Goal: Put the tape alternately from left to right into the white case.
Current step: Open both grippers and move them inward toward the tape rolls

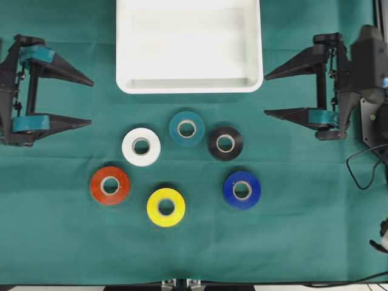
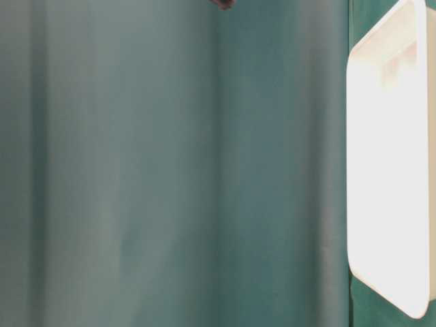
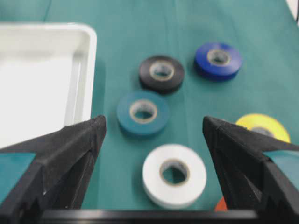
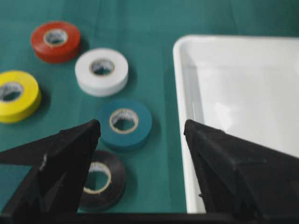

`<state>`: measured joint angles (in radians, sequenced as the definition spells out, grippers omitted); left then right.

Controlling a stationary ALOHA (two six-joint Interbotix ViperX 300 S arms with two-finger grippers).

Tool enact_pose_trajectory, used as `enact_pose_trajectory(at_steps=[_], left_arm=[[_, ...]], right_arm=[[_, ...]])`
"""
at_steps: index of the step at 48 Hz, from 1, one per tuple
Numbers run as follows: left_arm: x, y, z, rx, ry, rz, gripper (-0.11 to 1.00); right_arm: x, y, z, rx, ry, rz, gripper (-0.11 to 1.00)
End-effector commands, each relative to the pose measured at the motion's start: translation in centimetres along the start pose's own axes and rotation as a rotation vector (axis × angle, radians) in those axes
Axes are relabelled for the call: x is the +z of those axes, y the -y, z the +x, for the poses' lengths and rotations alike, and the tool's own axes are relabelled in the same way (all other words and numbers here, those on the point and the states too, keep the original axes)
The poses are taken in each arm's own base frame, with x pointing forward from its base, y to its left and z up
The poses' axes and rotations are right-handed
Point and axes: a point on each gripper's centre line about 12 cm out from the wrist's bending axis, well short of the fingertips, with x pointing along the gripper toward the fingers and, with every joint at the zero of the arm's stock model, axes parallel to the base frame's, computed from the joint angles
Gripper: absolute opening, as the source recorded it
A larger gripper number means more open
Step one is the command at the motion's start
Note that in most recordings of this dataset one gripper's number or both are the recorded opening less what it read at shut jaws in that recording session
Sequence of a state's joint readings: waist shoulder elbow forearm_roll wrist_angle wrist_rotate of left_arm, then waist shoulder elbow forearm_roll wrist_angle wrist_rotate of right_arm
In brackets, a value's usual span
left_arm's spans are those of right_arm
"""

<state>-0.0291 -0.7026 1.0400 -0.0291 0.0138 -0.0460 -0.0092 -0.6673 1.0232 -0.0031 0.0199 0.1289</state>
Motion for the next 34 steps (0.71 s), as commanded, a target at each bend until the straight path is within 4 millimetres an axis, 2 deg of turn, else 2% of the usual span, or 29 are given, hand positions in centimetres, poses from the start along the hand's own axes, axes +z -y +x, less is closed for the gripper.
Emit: enact_pose_trajectory(at_steps=[1, 15, 34], left_arm=[[1.1, -0.3, 0.3, 0.014, -0.011, -0.025, 0.82], [-0.1, -0.7, 2.2, 0.035, -0.148, -0.055, 0.82], [-1.3, -0.8, 5.3, 0.044, -0.267, -0.051, 0.82]], right_arm=[[1.1, -0.1, 0.4, -0.001, 0.005, 0.01, 0.84], [0.9, -0.1, 1.9, -0.012, -0.079, 0.01, 0.84], [-0.8, 0.1, 5.7, -0.036, -0.254, 0.021, 0.84]])
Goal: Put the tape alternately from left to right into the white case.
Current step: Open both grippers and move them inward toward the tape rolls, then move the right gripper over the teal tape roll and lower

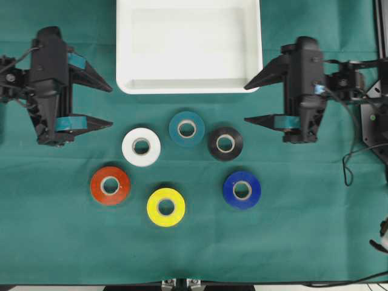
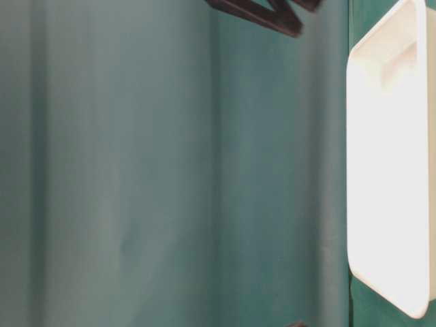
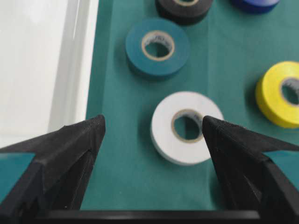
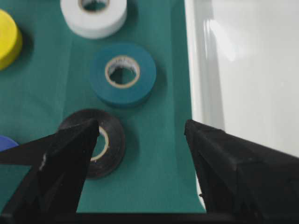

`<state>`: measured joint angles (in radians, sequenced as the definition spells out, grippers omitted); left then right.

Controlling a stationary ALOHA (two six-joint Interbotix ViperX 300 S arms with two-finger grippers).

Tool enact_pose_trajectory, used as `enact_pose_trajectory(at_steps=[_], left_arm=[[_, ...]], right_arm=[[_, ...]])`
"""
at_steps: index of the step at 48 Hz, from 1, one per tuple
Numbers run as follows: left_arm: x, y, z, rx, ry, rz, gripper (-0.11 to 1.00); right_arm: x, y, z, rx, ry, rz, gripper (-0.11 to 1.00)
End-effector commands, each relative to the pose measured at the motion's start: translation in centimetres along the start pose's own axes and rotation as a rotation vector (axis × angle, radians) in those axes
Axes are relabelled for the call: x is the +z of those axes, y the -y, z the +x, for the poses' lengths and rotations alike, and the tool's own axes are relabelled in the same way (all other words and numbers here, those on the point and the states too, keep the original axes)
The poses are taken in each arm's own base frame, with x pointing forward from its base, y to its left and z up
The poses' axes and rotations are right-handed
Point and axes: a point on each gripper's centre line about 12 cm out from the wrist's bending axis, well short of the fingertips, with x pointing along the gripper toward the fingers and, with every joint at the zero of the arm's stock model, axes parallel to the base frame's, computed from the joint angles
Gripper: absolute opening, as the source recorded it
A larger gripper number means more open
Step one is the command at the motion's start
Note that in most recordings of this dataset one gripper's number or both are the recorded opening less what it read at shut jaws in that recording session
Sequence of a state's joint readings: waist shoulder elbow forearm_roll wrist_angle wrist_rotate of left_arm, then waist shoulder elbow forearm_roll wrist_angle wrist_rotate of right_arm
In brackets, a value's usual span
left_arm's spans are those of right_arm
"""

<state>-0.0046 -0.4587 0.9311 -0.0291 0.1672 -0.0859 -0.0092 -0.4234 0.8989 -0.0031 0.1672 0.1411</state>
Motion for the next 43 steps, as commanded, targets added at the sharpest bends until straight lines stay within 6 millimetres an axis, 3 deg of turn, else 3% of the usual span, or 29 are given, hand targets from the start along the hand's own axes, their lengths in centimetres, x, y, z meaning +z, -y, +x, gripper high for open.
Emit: enact_pose_trajectory(at_steps=[1, 15, 33, 43], left_arm=[[1.2, 0.1, 0.2, -0.001, 0.014, 0.001, 0.82], [1.1, 0.1, 1.2, 0.004, -0.029, 0.005, 0.82], [1.0, 0.1, 1.2, 0.004, -0.03, 0.004, 0.82], [0.9, 0.1, 1.2, 0.004, -0.033, 0.004, 0.82]], right_arm=[[1.1, -0.1, 0.6, 0.0, 0.005, 0.007, 0.84], [0.8, -0.1, 2.4, -0.01, -0.062, 0.007, 0.84], [0.8, -0.3, 2.5, -0.006, -0.067, 0.023, 0.84], [0.7, -1.5, 2.9, 0.022, -0.08, 0.023, 0.84]])
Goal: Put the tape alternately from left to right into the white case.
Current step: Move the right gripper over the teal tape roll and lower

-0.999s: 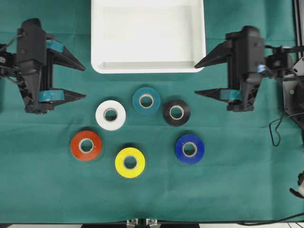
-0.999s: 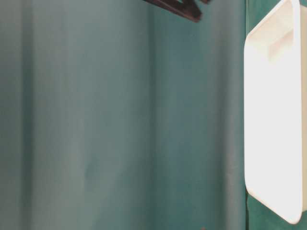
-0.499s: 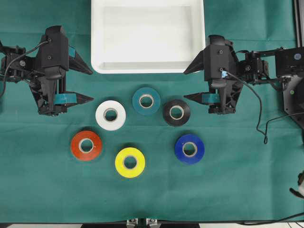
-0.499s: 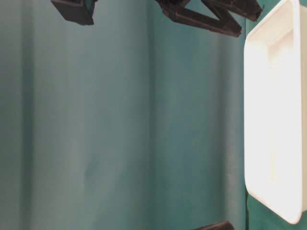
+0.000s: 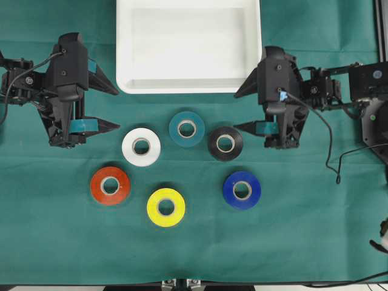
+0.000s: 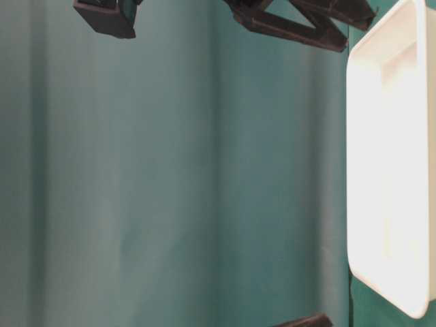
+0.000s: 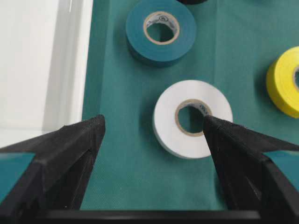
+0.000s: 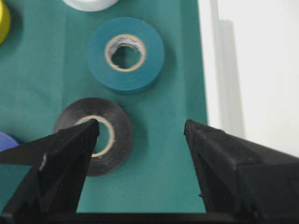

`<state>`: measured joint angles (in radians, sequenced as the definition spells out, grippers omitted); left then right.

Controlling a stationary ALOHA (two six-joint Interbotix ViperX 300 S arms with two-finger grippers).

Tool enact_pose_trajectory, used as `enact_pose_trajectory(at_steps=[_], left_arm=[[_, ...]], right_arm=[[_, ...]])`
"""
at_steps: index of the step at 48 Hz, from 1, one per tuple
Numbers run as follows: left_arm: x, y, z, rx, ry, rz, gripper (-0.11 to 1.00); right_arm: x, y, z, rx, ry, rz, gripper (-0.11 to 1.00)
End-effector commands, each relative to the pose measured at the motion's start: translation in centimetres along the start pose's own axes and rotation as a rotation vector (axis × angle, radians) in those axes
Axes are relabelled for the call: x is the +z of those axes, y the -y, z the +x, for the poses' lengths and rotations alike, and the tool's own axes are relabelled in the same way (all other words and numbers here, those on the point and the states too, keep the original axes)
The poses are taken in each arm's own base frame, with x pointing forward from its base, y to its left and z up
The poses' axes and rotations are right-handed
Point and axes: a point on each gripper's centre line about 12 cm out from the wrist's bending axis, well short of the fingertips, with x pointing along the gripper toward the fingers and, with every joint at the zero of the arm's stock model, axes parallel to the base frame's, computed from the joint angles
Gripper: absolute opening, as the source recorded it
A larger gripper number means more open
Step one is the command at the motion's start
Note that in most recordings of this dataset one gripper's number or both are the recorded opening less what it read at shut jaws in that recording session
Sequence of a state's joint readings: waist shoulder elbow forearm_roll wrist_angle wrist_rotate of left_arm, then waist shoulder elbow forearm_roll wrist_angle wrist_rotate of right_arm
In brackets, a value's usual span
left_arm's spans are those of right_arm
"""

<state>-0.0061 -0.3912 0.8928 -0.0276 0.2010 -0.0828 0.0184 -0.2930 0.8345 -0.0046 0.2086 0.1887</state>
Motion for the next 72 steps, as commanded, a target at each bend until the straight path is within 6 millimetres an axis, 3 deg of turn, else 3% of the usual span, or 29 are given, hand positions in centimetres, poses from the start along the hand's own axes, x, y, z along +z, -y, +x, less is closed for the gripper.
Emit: enact_pose_trajectory(at_steps=[1, 20, 39, 72], left_arm=[[1.0, 0.0, -0.3, -0.001, 0.029, -0.002, 0.82], [0.8, 0.0, -0.2, 0.0, 0.025, -0.002, 0.82], [0.5, 0.0, -0.2, 0.001, 0.009, -0.002, 0.82], [0.3, 0.0, -0.2, 0.003, -0.009, -0.003, 0.82]], right_arm=[[1.1, -0.9, 0.0, 0.022, 0.027, -0.008, 0.84], [1.9, -3.1, 3.5, 0.049, -0.036, -0.032, 0.84], [2.7, -3.7, 6.1, 0.042, -0.083, -0.044, 0.84], [2.5, -4.5, 11.0, 0.038, -0.145, -0.053, 0.83]])
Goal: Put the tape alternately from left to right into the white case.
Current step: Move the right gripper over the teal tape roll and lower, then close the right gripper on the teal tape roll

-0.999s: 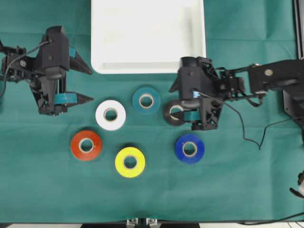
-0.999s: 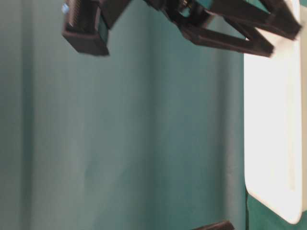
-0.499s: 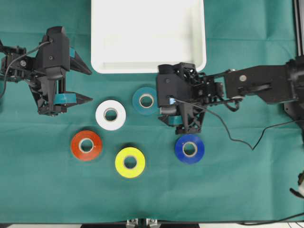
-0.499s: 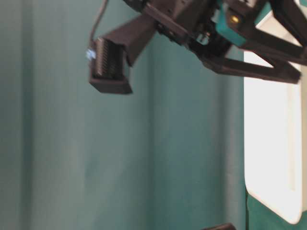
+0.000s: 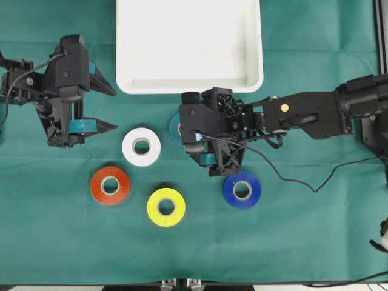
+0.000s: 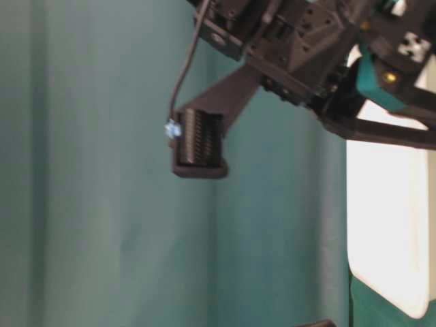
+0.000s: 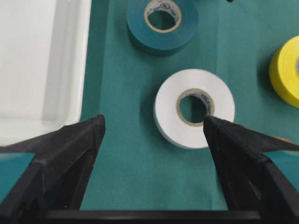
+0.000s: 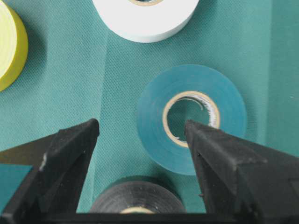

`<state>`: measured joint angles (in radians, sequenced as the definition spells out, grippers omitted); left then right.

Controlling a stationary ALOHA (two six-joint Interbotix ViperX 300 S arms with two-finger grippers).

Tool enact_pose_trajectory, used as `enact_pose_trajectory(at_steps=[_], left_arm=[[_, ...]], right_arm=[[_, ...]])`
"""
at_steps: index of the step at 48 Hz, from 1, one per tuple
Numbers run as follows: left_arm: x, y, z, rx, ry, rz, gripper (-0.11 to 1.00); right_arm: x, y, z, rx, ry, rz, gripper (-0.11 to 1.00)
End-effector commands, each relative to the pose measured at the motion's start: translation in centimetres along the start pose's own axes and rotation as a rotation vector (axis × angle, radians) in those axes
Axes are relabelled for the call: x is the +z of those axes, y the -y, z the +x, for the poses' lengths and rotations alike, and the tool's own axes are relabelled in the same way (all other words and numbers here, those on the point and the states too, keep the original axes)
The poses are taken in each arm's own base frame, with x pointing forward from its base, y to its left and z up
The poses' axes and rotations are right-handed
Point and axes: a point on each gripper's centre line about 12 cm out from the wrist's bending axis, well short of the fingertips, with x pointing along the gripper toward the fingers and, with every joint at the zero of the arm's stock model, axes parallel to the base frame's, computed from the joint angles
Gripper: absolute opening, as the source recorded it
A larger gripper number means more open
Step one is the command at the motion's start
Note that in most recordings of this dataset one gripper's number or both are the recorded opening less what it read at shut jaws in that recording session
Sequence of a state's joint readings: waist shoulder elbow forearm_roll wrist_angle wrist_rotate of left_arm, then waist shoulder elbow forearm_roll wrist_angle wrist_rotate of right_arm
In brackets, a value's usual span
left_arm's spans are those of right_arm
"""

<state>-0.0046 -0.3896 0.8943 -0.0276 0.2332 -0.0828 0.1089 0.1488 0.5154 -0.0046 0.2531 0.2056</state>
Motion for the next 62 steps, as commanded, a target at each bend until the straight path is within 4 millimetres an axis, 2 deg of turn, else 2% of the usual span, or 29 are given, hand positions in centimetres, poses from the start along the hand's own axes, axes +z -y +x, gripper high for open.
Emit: enact_pose_trajectory(at_steps=[1, 16, 35, 43, 51, 58, 62], left_arm=[[0.8, 0.0, -0.3, -0.001, 0.025, -0.002, 0.82], [0.7, 0.0, -0.2, -0.001, 0.023, -0.006, 0.82], [0.7, 0.0, -0.2, -0.001, 0.023, -0.006, 0.82], [0.7, 0.0, -0.3, -0.001, 0.025, -0.007, 0.82], [0.6, 0.0, -0.2, -0.001, 0.021, -0.007, 0.82], [0.7, 0.0, -0.2, -0.001, 0.023, -0.007, 0.82], [0.6, 0.0, -0.2, -0.001, 0.021, -0.009, 0.81]], right_arm=[[1.1, -0.4, -0.2, 0.008, 0.028, -0.004, 0.83], [0.8, -0.4, 1.6, 0.003, 0.001, -0.002, 0.83], [0.2, -0.2, 2.5, -0.003, -0.024, 0.038, 0.82], [0.3, -0.3, 2.5, -0.002, -0.018, 0.038, 0.78], [0.3, -0.3, 2.5, -0.001, -0.015, 0.036, 0.6], [0.3, -0.2, 2.5, -0.005, -0.016, 0.021, 0.26], [0.4, -0.2, 2.5, -0.007, -0.019, 0.021, 0.25]])
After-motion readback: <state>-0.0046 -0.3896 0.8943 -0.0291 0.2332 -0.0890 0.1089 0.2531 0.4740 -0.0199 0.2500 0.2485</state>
